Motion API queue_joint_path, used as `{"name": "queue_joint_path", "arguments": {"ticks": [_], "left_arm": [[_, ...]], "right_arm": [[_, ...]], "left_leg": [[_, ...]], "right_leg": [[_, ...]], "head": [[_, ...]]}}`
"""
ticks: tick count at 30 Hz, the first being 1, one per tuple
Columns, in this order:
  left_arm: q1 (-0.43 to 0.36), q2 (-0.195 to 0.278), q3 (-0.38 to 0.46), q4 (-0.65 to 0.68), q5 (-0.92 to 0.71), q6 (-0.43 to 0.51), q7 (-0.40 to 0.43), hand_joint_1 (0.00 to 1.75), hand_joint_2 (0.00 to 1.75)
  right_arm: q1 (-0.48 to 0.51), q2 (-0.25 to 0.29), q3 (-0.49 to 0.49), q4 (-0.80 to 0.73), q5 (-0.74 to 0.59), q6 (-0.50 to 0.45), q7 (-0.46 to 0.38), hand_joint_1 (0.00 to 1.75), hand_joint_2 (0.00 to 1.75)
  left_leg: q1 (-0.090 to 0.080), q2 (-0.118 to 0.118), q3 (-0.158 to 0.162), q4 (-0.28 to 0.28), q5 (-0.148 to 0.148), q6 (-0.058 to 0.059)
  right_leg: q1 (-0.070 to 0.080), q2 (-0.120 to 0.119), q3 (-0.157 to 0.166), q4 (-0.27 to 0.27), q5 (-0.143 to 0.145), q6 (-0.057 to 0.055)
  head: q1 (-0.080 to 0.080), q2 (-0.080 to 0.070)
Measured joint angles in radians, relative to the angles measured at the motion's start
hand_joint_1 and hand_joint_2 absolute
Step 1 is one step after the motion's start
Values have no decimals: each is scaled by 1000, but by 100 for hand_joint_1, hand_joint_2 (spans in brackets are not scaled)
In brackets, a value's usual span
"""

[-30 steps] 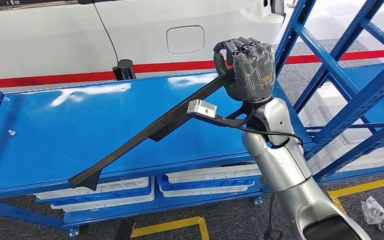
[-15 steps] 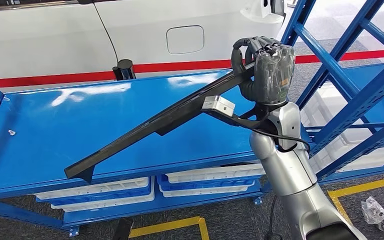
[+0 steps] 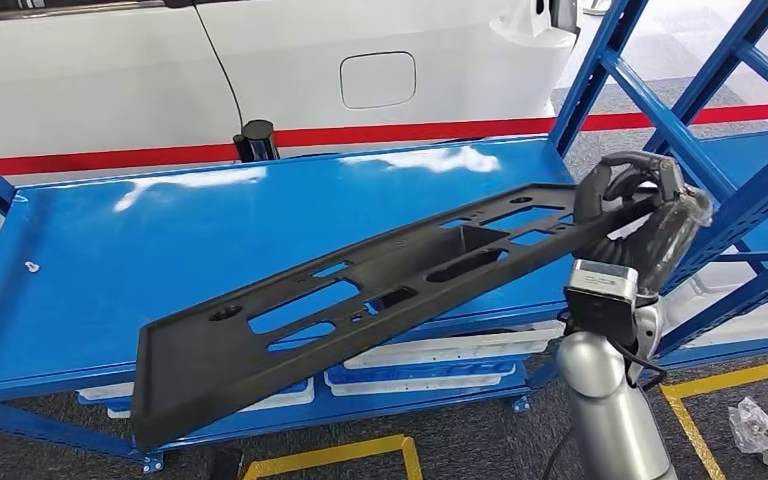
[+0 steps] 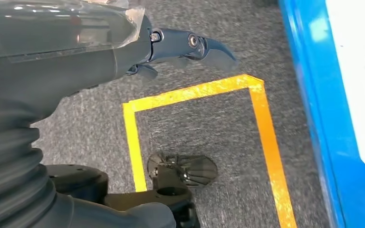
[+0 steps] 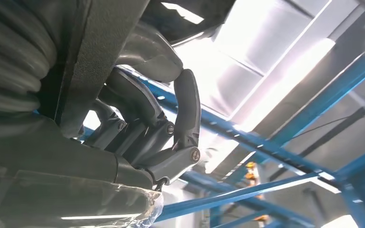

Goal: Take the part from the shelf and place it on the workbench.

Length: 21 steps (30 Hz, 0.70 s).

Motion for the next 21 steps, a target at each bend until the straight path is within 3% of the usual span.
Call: {"name": "queue_joint_path", "arguments": {"ticks": [1, 3, 4, 6, 8, 9, 10, 12, 14, 15, 16, 17, 19, 21], "left_arm": [[2, 0, 5, 2, 2, 2, 0, 0, 175], [5, 1, 12, 4, 3, 2, 0, 0, 175], [5, 2, 15, 4, 3, 0, 0, 0, 175], [5, 3, 20, 4, 4, -1, 2, 0, 175], [6, 5, 23, 6, 6, -2, 3, 0, 175], [6, 5, 25, 7, 8, -2, 3, 0, 175], [7, 5, 26, 9, 9, -3, 4, 0, 175], [7, 5, 29, 10, 10, -8, 6, 0, 175], [7, 5, 31, 10, 11, -13, 7, 0, 175], [7, 5, 32, 11, 11, -15, 7, 0, 175], [7, 5, 32, 11, 11, -15, 8, 0, 175], [7, 5, 33, 11, 11, -15, 9, 0, 175], [4, 5, 34, 11, 11, -16, 10, 0, 175], [0, 4, 35, 11, 12, -18, 11, 0, 175]], "right_arm": [[23, 0, -13, -14, -5, 2, -5, 175, 175], [55, 0, -33, -36, -7, 3, -10, 175, 175], [66, 0, -40, -44, -7, 4, -12, 175, 175], [87, 1, -52, -58, -7, 4, -15, 175, 175], [103, 1, -61, -66, -7, 6, -16, 175, 175], [109, 1, -65, -69, -6, 7, -16, 175, 175], [113, 1, -68, -72, -6, 8, -16, 175, 175], [123, 2, -73, -76, -6, 10, -17, 175, 175], [137, 2, -77, -78, -9, 10, -18, 175, 175], [143, 2, -79, -78, -12, 10, -19, 175, 175], [148, 2, -80, -79, -14, 10, -19, 175, 175], [151, 2, -80, -80, -15, 10, -20, 175, 175], [156, 1, -83, -84, -16, 10, -21, 175, 175], [160, 0, -90, -90, -17, 10, -23, 175, 175]], "left_leg": [[0, 0, 0, 1, 0, -1], [2, -1, -1, 5, 1, -7], [1, -2, -3, 10, 0, -13], [-2, -2, -5, 16, 2, -28], [0, -1, -9, 17, 7, -42], [2, 0, -15, 27, -5, -48], [4, 2, -26, 52, -31, -53], [7, 4, -61, 153, -113, -61], [7, 4, -95, 275, -183, -65], [7, 5, -95, 307, -198, -66], [7, 5, -77, 304, -198, -64], [7, 5, -38, 259, -182, -61], [6, 4, 69, 110, -145, -53], [0, 3, 124, 23, -128, -42]], "right_leg": [[-1, 0, 6, -17, 13, 8], [-6, -1, 70, -151, 68, 26], [-6, -2, 99, -211, 93, 28], [-3, -1, 127, -266, 121, 16], [-2, 0, 121, -259, 133, -5], [-3, 0, 115, -259, 139, -15], [-5, -1, 109, -259, 146, -25], [-4, -3, 96, -259, 157, -39], [0, -6, 83, -258, 166, -44], [2, -7, 75, -258, 171, -44], [4, -7, 68, -258, 177, -42], [4, -7, 62, -258, 183, -41], [6, -7, 54, -257, 192, -34], [10, -7, 51, -256, 201, -22]], "head": [[0, 0], [1, 0], [1, 0], [0, 0], [-3, 0], [-3, 0], [-5, 0], [-7, 0], [-7, 0], [-7, 0], [-7, 0], [-7, 0], [-7, 0], [-5, 0]]}}
